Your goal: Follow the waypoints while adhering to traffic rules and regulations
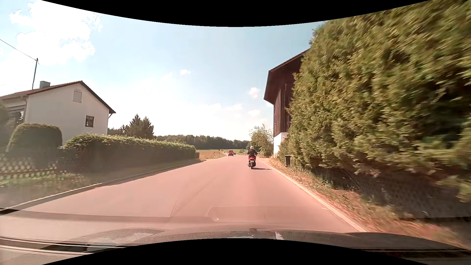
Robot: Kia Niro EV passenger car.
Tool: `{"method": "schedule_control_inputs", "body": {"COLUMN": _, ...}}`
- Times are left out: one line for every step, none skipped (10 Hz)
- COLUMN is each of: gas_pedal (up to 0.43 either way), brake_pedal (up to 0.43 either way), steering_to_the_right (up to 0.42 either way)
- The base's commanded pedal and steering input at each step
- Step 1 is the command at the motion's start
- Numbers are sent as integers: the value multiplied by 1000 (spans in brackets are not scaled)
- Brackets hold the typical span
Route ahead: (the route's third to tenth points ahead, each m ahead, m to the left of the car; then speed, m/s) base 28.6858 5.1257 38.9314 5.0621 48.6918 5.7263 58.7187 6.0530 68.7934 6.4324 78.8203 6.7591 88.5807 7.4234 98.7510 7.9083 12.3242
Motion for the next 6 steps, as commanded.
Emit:
{"method": "schedule_control_inputs", "body": {"gas_pedal": 260, "brake_pedal": 6, "steering_to_the_right": 4}}
{"method": "schedule_control_inputs", "body": {"gas_pedal": 260, "brake_pedal": 6, "steering_to_the_right": 4}}
{"method": "schedule_control_inputs", "body": {"gas_pedal": 260, "brake_pedal": 6, "steering_to_the_right": 5}}
{"method": "schedule_control_inputs", "body": {"gas_pedal": 260, "brake_pedal": 6, "steering_to_the_right": 5}}
{"method": "schedule_control_inputs", "body": {"gas_pedal": 260, "brake_pedal": 6, "steering_to_the_right": 5}}
{"method": "schedule_control_inputs", "body": {"gas_pedal": 260, "brake_pedal": 6, "steering_to_the_right": 5}}
